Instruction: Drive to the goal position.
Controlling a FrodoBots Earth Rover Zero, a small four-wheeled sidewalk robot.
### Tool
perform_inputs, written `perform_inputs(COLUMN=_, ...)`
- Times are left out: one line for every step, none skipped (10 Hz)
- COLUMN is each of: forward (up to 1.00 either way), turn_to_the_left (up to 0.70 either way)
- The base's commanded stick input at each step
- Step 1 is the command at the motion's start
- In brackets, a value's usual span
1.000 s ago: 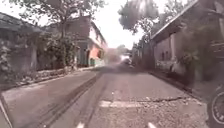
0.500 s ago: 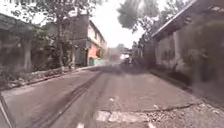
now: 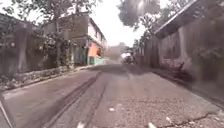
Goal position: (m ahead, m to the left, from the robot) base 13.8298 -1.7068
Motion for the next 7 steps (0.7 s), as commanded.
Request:
perform_inputs(forward=0.7, turn_to_the_left=0.01)
perform_inputs(forward=0.7, turn_to_the_left=0.01)
perform_inputs(forward=0.7, turn_to_the_left=0.01)
perform_inputs(forward=0.7, turn_to_the_left=0.01)
perform_inputs(forward=0.7, turn_to_the_left=0.01)
perform_inputs(forward=0.7, turn_to_the_left=0.01)
perform_inputs(forward=0.7, turn_to_the_left=0.01)
